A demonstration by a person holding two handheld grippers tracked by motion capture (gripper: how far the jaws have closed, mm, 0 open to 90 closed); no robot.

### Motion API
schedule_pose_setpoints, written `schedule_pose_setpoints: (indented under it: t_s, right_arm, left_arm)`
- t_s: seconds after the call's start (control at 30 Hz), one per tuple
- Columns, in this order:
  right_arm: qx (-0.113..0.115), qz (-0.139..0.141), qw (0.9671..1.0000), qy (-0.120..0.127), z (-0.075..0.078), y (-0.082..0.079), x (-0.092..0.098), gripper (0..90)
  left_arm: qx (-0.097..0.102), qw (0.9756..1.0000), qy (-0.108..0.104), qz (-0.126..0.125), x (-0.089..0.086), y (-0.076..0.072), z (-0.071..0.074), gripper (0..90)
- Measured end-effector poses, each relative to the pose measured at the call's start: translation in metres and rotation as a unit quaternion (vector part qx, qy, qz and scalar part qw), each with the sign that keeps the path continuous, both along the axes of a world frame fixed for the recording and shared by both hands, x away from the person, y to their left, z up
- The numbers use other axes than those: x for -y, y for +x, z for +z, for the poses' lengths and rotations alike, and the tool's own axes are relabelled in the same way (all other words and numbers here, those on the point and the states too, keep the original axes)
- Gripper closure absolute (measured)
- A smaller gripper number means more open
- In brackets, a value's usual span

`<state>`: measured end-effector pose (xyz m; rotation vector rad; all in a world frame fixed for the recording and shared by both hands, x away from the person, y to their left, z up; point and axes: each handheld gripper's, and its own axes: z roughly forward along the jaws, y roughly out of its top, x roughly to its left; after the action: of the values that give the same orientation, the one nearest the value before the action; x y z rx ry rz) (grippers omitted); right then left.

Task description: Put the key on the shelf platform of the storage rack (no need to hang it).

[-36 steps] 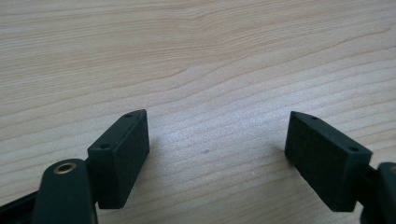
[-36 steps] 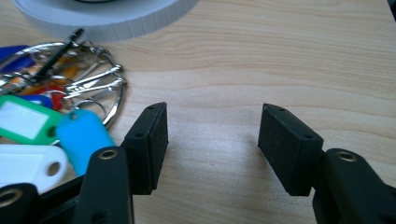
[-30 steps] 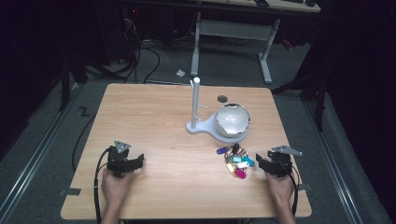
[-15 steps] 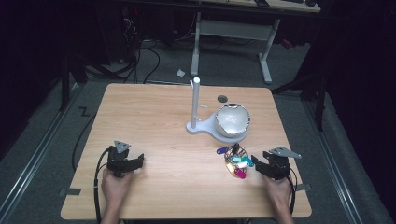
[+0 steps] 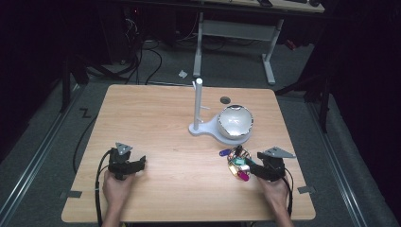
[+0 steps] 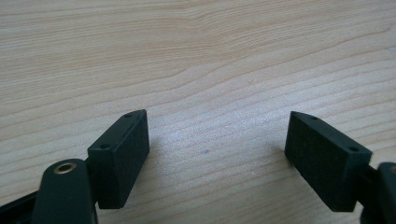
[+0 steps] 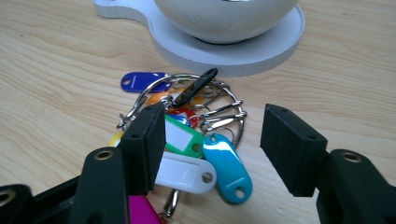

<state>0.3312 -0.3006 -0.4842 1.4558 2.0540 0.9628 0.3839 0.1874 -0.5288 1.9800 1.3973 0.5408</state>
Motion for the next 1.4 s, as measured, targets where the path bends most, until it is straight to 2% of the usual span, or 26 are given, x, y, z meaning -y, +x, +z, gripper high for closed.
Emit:
schedule_pose_setpoints:
  t_s: [0.27, 0.63, 1.03, 1.4]
  right_arm:
    - [-0.013, 0.011, 0.9998, -0.003, -0.005, 0.007, -0.011, 38.5]
    - [-0.023, 0.027, 0.9991, -0.022, -0.011, 0.023, -0.026, 37.0]
    - [-0.047, 0.027, 0.9982, -0.026, -0.024, 0.035, -0.026, 37.0]
    - [-0.048, 0.046, 0.9976, -0.022, -0.027, 0.036, -0.026, 34.1]
  left_arm:
    - [-0.001, 1.0, 0.001, -0.001, 0.0, 0.0, 0.0, 22.3]
    - [0.001, 1.0, 0.0, 0.0, 0.0, 0.0, 0.0, 22.3]
    - [-0.001, 1.0, 0.0, 0.0, 0.0, 0.0, 0.0, 22.3]
    - [0.0, 1.0, 0.0, 0.0, 0.0, 0.0, 0.0, 22.3]
